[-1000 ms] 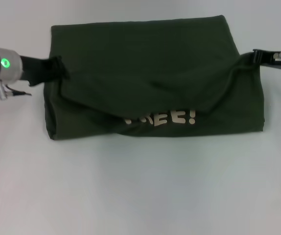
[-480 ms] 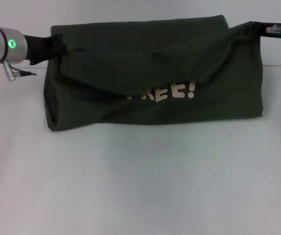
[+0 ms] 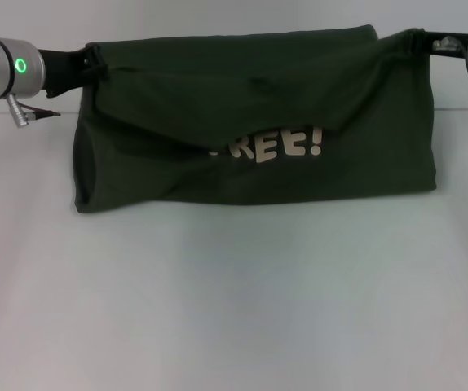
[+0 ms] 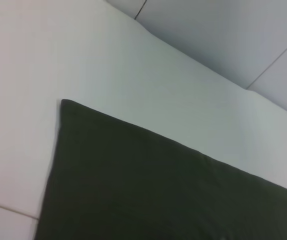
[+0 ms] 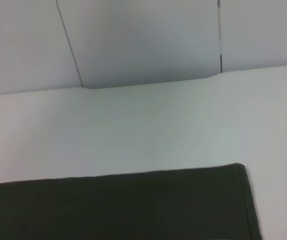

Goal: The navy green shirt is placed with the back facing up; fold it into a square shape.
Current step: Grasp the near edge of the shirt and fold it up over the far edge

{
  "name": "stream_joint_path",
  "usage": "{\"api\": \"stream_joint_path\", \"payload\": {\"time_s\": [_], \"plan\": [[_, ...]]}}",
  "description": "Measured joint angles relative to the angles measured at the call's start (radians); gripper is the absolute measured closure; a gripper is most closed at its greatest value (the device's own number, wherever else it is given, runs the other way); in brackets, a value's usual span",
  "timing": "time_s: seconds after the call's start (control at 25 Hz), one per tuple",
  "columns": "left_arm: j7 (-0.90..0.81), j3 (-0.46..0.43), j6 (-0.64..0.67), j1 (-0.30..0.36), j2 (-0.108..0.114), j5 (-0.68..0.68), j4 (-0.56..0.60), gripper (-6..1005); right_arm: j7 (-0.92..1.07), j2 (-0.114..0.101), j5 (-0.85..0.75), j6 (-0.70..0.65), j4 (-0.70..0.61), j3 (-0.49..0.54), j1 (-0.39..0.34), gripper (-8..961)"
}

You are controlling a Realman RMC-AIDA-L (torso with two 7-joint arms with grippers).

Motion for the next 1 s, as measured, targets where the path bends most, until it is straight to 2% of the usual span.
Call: {"api": "stream_joint_path", "payload": {"time_s": [0.2,0.36,0.56,0.72,0.88,1.0], "plan": [[-0.002,0.009,-0.007,-0.002,-0.011,0.0,-0.002,984,-0.001,-0.003,0.0,0.011,0.011,-0.029,0.016,816],[0.016,0.041,-0.035,-0.006,-0.029,0.005,-0.009,984,0.002,0.002,-0.018,0.05,0.035,-0.092,0.024,812],[0.019,0.082,-0.062,-0.013,-0.034,0.01,-0.047,984,0.01,0.006,-0.093,0.062,0.06,-0.102,0.042,807],[0.014,0.084,-0.043,-0.007,-0.029,0.004,-0.057,901,0.024,0.004,-0.104,0.053,0.057,-0.097,0.038,802],[0.011,0.054,0.044,0.044,-0.035,-0.047,0.024,791,0.026,-0.003,-0.095,-0.023,0.014,-0.063,0.015,798],[0.011,0.054,0.066,0.066,-0.036,-0.07,0.049,688,0.027,-0.005,-0.094,-0.108,-0.033,-0.008,-0.007,656]]}}
